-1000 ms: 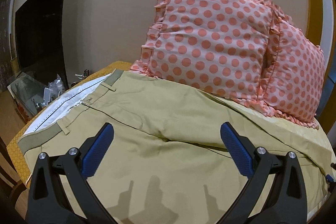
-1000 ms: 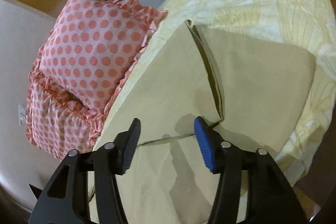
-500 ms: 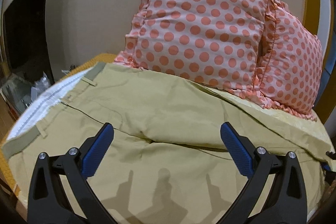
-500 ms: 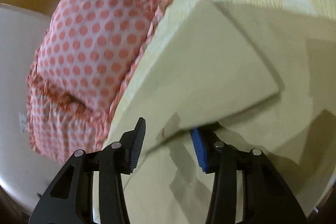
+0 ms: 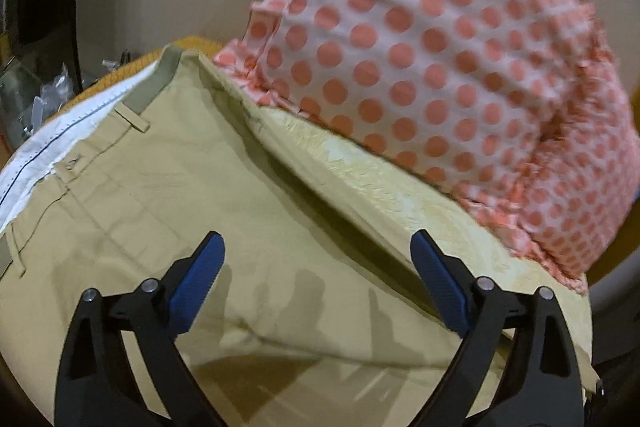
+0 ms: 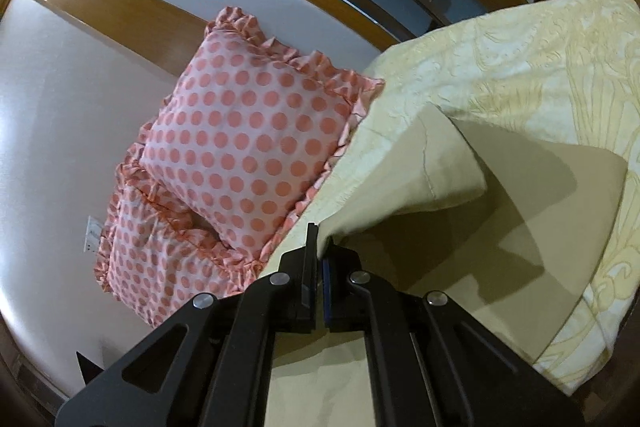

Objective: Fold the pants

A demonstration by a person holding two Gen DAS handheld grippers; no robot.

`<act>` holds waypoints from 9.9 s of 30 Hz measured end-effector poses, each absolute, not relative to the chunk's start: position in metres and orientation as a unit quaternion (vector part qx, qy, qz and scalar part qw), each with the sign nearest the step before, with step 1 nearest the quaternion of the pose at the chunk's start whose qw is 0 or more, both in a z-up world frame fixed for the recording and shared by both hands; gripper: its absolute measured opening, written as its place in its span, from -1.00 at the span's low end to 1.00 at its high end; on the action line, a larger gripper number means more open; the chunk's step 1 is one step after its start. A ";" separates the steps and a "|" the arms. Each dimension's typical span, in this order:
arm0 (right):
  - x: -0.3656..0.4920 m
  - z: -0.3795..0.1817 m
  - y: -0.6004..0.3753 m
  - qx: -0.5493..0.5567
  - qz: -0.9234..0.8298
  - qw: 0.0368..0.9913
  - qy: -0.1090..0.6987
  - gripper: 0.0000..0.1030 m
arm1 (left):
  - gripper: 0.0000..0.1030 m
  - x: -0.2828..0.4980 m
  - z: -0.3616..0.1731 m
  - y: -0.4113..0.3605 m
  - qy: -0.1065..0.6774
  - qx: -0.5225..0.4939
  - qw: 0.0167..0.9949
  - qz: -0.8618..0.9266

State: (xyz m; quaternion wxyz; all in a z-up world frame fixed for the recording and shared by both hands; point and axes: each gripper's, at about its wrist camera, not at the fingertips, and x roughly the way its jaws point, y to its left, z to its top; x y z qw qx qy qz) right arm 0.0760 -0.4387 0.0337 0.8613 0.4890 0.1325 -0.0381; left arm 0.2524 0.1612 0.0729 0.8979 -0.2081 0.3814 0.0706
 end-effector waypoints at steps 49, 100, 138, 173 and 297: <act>0.007 0.005 -0.458 0.368 -0.201 0.887 0.193 0.01 | 0.18 -0.040 0.068 0.192 0.284 -0.164 0.939 0.105; 0.099 0.017 -0.119 0.110 0.323 0.879 0.332 0.61 | 0.00 0.005 0.015 0.335 0.275 -0.434 0.849 0.126; 0.138 0.017 -0.289 0.256 0.201 0.859 0.395 0.35 | 0.09 0.039 0.082 -0.028 0.322 0.068 0.900 -0.288; 0.256 0.064 -0.309 0.142 0.106 0.917 0.358 -0.07 | -0.46 0.282 0.075 0.060 0.377 -0.017 0.922 -0.091; 0.064 0.011 -0.193 0.005 0.033 0.944 0.328 0.97 | 0.97 0.058 0.012 0.020 0.344 0.010 0.939 -0.004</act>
